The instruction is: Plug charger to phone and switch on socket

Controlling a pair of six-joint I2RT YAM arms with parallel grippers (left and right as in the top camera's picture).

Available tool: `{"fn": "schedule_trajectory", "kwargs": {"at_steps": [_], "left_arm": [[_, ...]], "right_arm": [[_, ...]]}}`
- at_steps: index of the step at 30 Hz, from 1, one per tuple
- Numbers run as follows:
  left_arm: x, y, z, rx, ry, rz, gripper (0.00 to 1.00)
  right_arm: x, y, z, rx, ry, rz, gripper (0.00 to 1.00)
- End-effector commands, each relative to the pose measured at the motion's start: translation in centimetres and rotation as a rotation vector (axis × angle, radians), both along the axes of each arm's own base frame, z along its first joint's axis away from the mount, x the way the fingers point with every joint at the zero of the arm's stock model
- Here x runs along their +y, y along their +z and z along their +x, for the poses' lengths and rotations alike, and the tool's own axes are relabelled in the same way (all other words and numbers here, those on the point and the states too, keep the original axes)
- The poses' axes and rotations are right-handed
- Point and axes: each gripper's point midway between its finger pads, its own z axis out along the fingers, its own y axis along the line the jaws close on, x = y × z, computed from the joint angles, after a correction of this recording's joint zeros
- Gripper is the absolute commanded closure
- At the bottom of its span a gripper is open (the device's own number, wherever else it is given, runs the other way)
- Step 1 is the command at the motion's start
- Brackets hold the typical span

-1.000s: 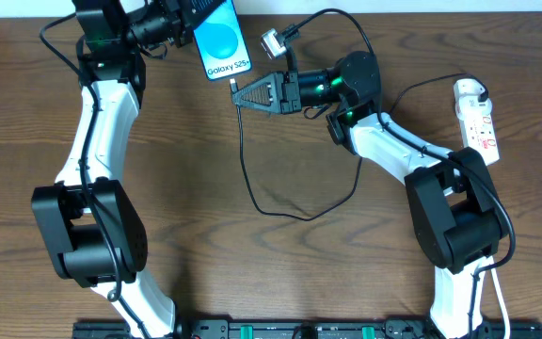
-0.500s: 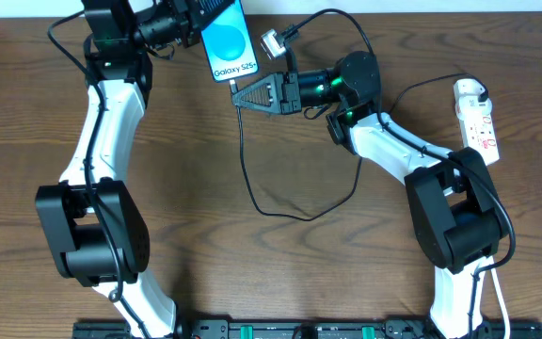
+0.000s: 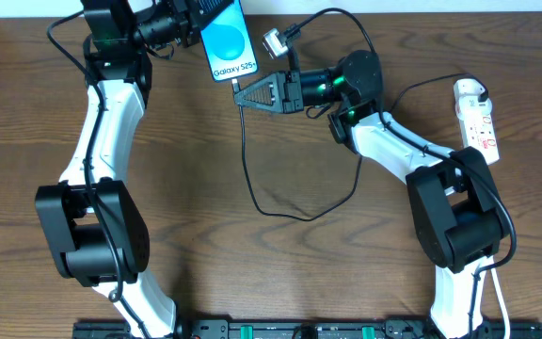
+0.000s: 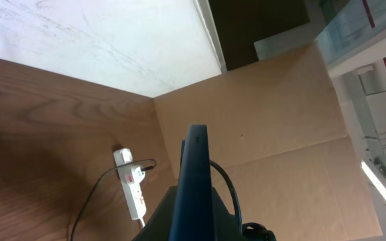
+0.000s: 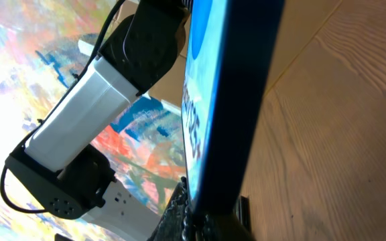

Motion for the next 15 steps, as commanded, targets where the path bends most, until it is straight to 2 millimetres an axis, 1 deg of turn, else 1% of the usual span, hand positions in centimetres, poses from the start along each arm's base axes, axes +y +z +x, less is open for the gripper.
{"fn": "schedule_trajectory", "kwargs": {"at_steps": [1,15], "left_arm": [[-0.10,1.12,-0.84,-0.035,-0.018,0.004,0.92],[-0.19,1.12,-1.02,-0.036,-0.029,0.005,0.93]], "right_arm": [[-0.58,-0.13,1.05,0.016,-0.036,0.005,0.99],[-0.59,-0.12,1.12,0.019,-0.039,0.005,0.99]]}}
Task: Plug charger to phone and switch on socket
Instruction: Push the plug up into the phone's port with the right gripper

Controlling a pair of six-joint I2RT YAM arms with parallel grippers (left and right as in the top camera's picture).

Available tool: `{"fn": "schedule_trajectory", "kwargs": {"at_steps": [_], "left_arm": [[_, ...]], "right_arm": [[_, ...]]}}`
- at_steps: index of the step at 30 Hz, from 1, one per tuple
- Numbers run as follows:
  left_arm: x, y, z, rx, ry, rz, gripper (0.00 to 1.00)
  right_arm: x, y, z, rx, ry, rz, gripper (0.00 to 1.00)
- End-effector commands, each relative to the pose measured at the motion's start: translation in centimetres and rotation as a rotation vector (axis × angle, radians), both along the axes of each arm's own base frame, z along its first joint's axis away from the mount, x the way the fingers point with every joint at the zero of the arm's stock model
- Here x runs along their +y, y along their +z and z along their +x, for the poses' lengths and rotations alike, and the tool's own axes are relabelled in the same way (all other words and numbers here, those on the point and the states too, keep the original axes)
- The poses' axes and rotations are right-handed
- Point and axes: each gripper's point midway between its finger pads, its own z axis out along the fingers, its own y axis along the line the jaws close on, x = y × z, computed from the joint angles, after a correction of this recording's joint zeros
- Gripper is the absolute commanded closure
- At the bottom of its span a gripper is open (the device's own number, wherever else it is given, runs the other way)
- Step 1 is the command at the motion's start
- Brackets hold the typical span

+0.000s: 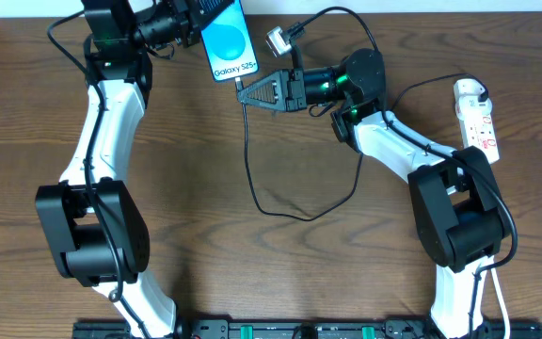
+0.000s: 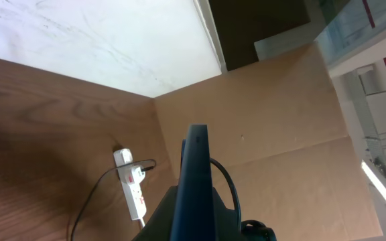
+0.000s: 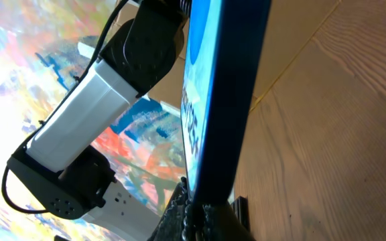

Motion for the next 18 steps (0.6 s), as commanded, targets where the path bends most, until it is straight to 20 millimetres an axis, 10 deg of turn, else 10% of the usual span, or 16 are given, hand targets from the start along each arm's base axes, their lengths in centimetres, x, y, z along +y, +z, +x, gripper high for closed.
{"fn": "schedule_trajectory", "kwargs": {"at_steps": [1,18], "left_arm": [[-0.3,1.1,-1.2,-0.041,-0.040,0.007,0.93],[-1.7,1.1,-2.9,-0.108,-0.150,0.033,0.93]], "right_arm": [[-0.2,-0.1,0.9,0.025,-0.036,0.007,0.99],[-0.1,0.6,2.6,0.091,-0.126,0.040,0.99]]}}
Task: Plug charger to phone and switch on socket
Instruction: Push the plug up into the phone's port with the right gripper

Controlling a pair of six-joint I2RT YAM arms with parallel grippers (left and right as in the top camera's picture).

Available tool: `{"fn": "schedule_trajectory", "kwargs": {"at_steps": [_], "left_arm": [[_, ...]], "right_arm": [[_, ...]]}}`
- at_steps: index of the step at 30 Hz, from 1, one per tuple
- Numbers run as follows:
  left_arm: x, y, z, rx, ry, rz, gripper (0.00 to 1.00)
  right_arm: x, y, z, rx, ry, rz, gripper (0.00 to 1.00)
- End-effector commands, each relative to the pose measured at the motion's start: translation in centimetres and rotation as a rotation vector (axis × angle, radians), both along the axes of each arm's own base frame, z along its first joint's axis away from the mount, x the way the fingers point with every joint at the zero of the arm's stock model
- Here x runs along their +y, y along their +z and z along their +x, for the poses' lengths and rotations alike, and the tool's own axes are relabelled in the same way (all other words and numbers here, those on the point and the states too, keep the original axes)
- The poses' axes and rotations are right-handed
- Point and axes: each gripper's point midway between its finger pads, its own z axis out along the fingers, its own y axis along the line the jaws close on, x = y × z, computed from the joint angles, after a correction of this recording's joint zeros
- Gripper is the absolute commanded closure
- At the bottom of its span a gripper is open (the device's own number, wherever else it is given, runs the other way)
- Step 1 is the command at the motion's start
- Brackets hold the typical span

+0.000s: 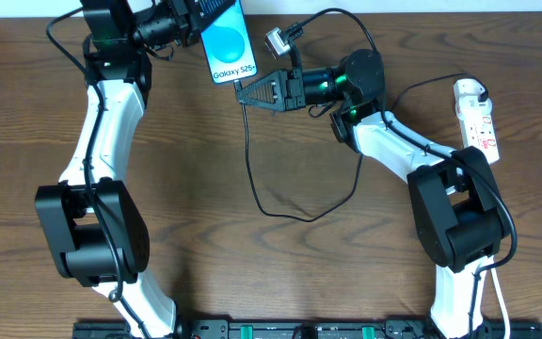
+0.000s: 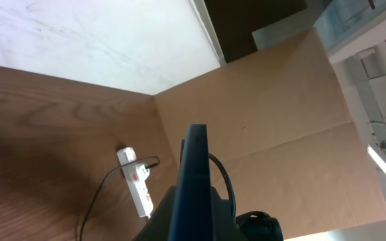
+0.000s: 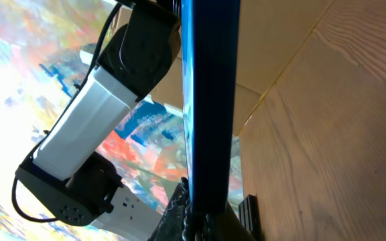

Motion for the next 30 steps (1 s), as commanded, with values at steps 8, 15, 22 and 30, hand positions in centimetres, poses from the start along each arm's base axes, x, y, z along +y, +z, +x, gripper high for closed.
{"fn": "schedule_trajectory", "kwargs": {"at_steps": [8,15,22,30], "left_arm": [[-1.9,1.0,-2.6,-0.048,-0.129,0.010,0.93],[-1.4,1.0,-2.3,-0.049,-0.110,0.011,0.93],[1.0,1.0,-1.7,-0.047,-0.067,0.011,0.93],[3.3,0.9,-2.0,-0.040,-0.067,0.011,0.93]], "right_arm": [[-0.4,0.6,2.9,0.023,-0.146,0.050,0.99],[-0.4,0.3,2.0,0.013,-0.095,0.031,0.14],[-0.5,-0.1,1.1,0.002,-0.044,0.011,0.01],[-0.6,-3.8,2.1,0.012,-0.056,-0.082,0.01]]}}
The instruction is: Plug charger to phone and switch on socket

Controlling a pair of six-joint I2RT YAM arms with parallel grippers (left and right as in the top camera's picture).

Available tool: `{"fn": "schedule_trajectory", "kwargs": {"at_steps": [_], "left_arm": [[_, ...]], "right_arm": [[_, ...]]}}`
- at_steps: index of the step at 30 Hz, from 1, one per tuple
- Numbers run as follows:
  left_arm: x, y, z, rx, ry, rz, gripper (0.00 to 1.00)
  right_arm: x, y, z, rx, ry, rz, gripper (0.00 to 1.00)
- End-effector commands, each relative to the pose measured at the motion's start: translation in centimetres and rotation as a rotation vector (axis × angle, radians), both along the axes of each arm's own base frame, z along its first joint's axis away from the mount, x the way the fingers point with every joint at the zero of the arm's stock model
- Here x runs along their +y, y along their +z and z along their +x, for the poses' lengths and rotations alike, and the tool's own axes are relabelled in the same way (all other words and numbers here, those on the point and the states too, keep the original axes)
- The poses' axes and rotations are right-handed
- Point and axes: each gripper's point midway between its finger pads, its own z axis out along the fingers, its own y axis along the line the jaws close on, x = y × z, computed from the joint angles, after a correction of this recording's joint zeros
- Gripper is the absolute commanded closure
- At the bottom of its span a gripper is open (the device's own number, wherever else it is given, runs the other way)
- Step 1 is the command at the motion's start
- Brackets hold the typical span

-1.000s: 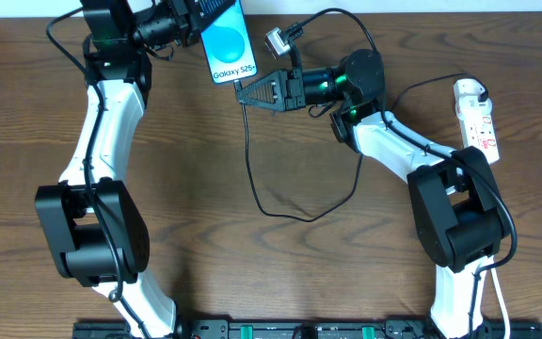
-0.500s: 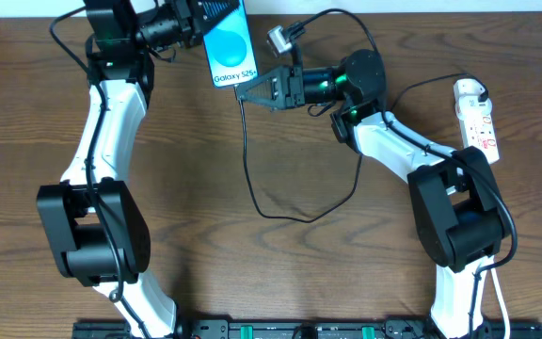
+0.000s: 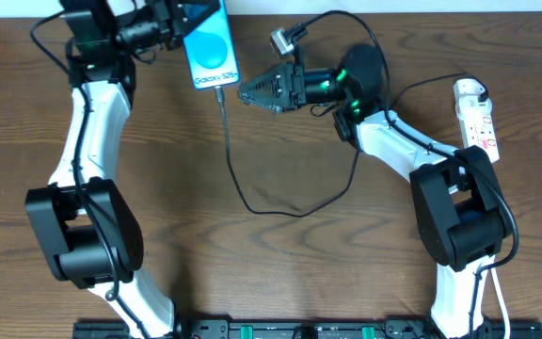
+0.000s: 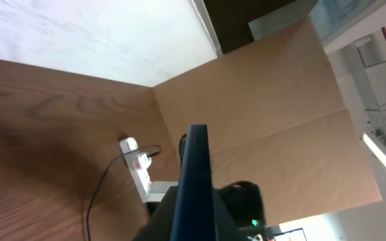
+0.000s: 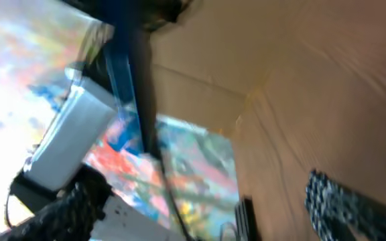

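Note:
My left gripper (image 3: 188,19) is shut on the blue Galaxy phone (image 3: 207,47), held up at the back left with its screen facing the overhead camera. The black charger cable (image 3: 238,188) is plugged into the phone's lower edge and hangs down in a loop across the table. To the right of that edge my right gripper (image 3: 246,94) stands open, apart from phone and plug. In the right wrist view the fingers (image 5: 79,204) are spread, with the phone (image 5: 129,80) edge-on and the cable (image 5: 166,181) dangling below. The left wrist view shows the phone (image 4: 194,171) edge-on between the jaws.
The white power strip (image 3: 476,118) lies at the right edge of the table, with the cable's white adapter plugged in at its far end. It also shows in the left wrist view, power strip (image 4: 134,171). A cardboard wall (image 4: 267,100) stands behind the table.
My right gripper was shut on the plug at the phone's lower edge; now it is open and apart from it. The plug stays in the phone. My left arm has carried the phone leftward.
At all three earlier moments my left gripper held the phone up while my right gripper stayed shut on the plug, pressed against the phone's lower edge, with only small shifts. Now the plug sits in the phone, the right gripper has let go, and the phone is further left.

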Motion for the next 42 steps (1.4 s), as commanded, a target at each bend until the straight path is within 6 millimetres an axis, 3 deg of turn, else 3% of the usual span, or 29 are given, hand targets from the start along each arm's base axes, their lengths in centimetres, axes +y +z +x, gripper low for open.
{"fn": "schedule_trajectory", "kwargs": {"at_steps": [1,13,18,22,25,28,34,38,42], "left_arm": [[0.6,1.0,-1.2,-0.030,-0.031,0.005,0.93],[1.7,1.0,-1.4,-0.031,-0.035,0.006,0.93],[1.7,1.0,-1.5,-0.030,-0.038,0.005,0.93],[1.6,1.0,-1.5,-0.030,-0.042,0.005,0.93],[1.4,0.8,-1.6,-0.026,-0.049,0.004,0.93],[0.6,0.1,-1.8,-0.006,-0.065,0.001,0.93],[-2.8,-2.8,-2.9,0.009,-0.135,0.010,0.93],[-5.2,-5.3,-3.7,0.023,-0.164,0.023,0.93],[-7.4,-9.0,-3.8,0.100,-0.123,0.043,0.93]], "right_arm": [[-0.4,-2.0,0.6,-0.070,-0.011,-0.035,0.01],[-2.4,-13.2,1.9,0.129,-0.205,-0.425,0.02],[-5.9,-17.6,1.6,0.199,-0.342,-0.716,0.01],[-10.2,-19.1,1.2,0.229,-0.490,-0.971,0.01],[-13.7,-18.5,1.0,0.238,-0.617,-1.128,0.01],[-17.6,-16.3,0.6,0.241,-0.779,-1.254,0.01],[-23.4,-9.5,0.0,0.147,-1.043,-1.329,0.01],[-25.4,-5.9,-0.9,0.088,-1.149,-1.327,0.01],[-26.1,-3.4,-1.9,0.058,-1.189,-1.290,0.01]]}}
